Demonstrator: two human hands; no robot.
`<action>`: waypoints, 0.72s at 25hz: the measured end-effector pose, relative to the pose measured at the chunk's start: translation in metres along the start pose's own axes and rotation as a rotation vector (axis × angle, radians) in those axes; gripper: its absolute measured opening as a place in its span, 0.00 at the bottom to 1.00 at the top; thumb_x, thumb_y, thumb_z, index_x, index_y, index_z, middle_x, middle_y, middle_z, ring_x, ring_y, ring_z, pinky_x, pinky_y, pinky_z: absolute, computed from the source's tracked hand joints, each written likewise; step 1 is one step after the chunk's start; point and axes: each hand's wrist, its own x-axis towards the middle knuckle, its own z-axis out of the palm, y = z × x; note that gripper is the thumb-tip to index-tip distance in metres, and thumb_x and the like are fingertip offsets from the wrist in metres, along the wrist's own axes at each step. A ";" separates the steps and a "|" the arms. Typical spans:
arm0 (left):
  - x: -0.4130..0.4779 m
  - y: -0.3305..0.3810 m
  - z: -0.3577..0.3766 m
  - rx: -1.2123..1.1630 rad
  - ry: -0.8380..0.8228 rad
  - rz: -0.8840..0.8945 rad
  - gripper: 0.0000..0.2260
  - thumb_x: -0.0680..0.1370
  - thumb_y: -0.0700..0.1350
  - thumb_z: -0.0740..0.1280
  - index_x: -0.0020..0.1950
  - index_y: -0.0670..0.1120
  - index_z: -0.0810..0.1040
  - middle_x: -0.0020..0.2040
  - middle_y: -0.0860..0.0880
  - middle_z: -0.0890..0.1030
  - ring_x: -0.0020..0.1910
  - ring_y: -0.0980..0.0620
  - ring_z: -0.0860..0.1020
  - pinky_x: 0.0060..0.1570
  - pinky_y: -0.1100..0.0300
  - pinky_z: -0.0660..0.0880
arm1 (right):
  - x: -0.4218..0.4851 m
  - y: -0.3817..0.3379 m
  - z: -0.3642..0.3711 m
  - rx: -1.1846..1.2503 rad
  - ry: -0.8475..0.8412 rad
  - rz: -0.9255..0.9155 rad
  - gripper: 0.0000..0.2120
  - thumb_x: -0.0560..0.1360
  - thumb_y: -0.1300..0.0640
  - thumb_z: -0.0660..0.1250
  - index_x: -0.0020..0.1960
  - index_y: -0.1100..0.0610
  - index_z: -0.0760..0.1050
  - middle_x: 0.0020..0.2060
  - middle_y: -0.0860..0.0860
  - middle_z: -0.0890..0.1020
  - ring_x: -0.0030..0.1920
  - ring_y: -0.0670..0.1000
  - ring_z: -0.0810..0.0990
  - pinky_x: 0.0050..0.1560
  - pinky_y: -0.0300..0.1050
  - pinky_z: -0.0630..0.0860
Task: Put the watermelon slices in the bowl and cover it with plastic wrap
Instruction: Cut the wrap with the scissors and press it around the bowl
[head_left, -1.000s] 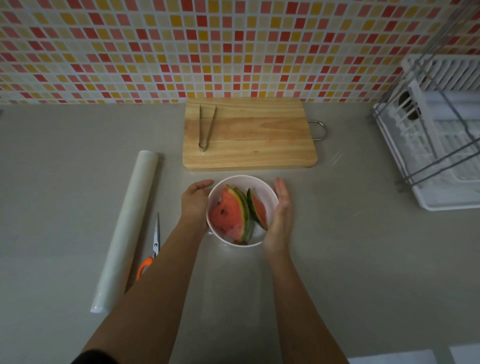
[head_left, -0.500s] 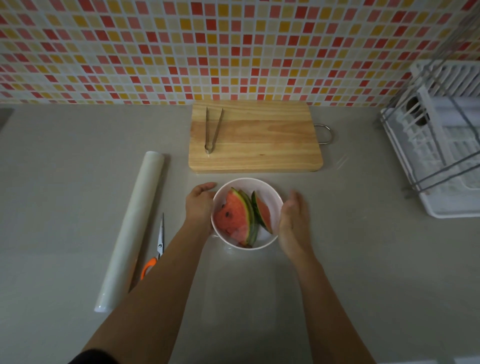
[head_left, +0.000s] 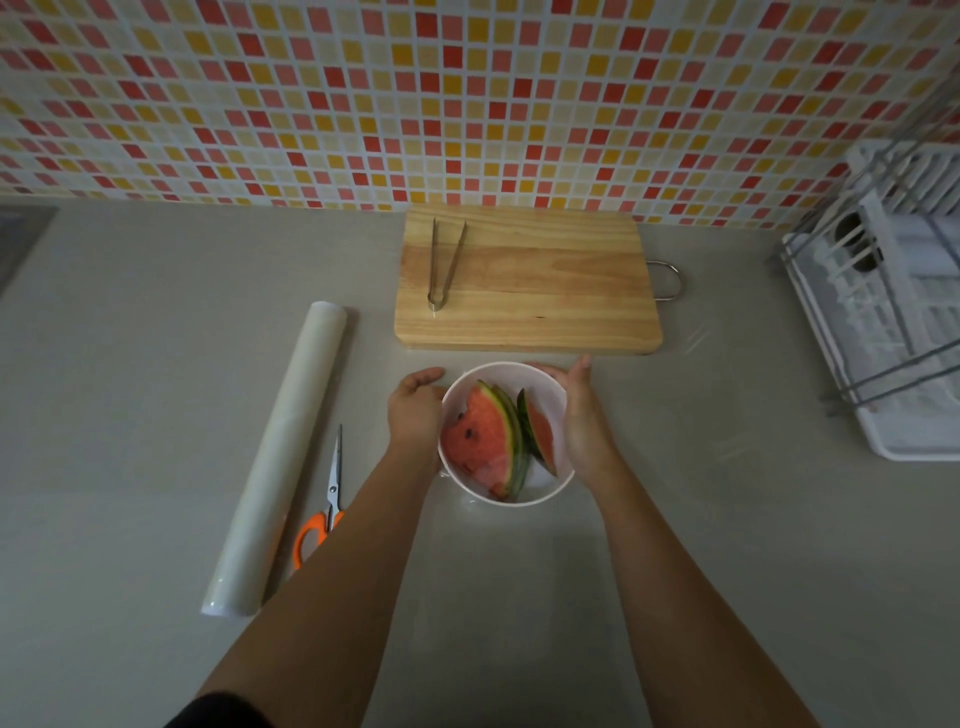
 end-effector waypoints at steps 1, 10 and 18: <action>0.001 0.000 0.000 0.018 -0.006 -0.004 0.13 0.71 0.31 0.61 0.44 0.48 0.78 0.46 0.39 0.80 0.44 0.40 0.79 0.50 0.47 0.79 | 0.001 -0.002 0.000 -0.061 0.017 0.030 0.50 0.55 0.16 0.42 0.57 0.48 0.78 0.55 0.55 0.82 0.57 0.55 0.80 0.64 0.59 0.72; 0.009 0.016 -0.014 0.663 -0.179 0.125 0.07 0.73 0.47 0.66 0.42 0.42 0.76 0.32 0.46 0.76 0.26 0.49 0.73 0.25 0.64 0.68 | -0.001 0.001 0.001 -0.262 0.289 0.096 0.48 0.63 0.23 0.34 0.49 0.55 0.78 0.46 0.53 0.81 0.45 0.53 0.77 0.48 0.45 0.68; 0.011 0.014 -0.026 1.061 0.091 0.385 0.10 0.78 0.43 0.56 0.49 0.40 0.74 0.47 0.39 0.79 0.43 0.41 0.76 0.40 0.57 0.67 | -0.003 -0.005 0.003 -0.257 0.273 0.114 0.57 0.56 0.21 0.32 0.57 0.58 0.78 0.54 0.59 0.81 0.54 0.58 0.79 0.59 0.52 0.73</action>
